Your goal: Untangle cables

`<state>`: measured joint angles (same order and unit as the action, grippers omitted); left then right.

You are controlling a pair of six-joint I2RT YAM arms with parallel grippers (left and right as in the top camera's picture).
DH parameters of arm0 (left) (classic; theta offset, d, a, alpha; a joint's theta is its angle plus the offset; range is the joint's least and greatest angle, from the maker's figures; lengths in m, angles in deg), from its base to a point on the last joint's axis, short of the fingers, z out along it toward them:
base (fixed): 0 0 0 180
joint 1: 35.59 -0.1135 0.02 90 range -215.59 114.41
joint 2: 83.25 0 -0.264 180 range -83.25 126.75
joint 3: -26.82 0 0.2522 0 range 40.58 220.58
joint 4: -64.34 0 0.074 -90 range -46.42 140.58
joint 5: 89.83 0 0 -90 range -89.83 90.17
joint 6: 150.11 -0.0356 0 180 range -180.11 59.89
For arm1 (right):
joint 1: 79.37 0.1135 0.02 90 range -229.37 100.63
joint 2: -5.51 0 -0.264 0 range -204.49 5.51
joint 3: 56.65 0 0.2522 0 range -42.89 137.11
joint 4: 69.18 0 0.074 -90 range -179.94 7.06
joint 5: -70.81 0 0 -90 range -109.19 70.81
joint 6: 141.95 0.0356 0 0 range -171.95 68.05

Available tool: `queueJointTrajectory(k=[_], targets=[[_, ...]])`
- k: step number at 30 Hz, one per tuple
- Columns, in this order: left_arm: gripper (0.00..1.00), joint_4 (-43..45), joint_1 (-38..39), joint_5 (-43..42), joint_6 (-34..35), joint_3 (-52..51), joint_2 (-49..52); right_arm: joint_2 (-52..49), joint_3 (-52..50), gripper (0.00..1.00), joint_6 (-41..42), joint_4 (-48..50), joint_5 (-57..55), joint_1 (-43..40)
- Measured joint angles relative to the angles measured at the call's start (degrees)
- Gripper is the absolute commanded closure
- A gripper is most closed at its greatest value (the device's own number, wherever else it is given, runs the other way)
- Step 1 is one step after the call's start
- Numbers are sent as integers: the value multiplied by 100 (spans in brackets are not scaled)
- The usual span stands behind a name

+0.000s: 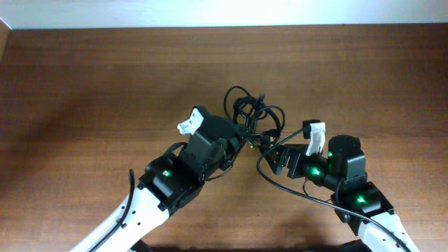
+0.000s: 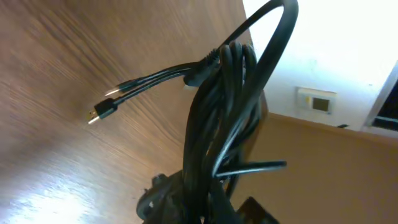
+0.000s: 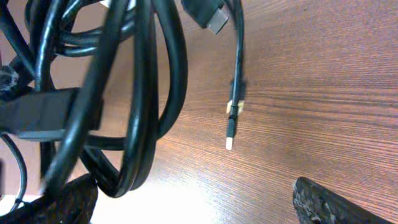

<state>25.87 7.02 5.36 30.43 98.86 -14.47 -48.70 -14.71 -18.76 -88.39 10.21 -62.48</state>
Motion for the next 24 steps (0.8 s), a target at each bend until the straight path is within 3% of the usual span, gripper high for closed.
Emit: queueJointTrajectory(k=[6,17,24], targets=[[100,-177,0,188,-352,0,0,-7,0,1,0,7,4,0],[100,-717,0,468,-409,0,0,-13,0,1,2,363,264,0],[100,-612,0,492,-407,0,0,-17,0,1,4,490,372,0]])
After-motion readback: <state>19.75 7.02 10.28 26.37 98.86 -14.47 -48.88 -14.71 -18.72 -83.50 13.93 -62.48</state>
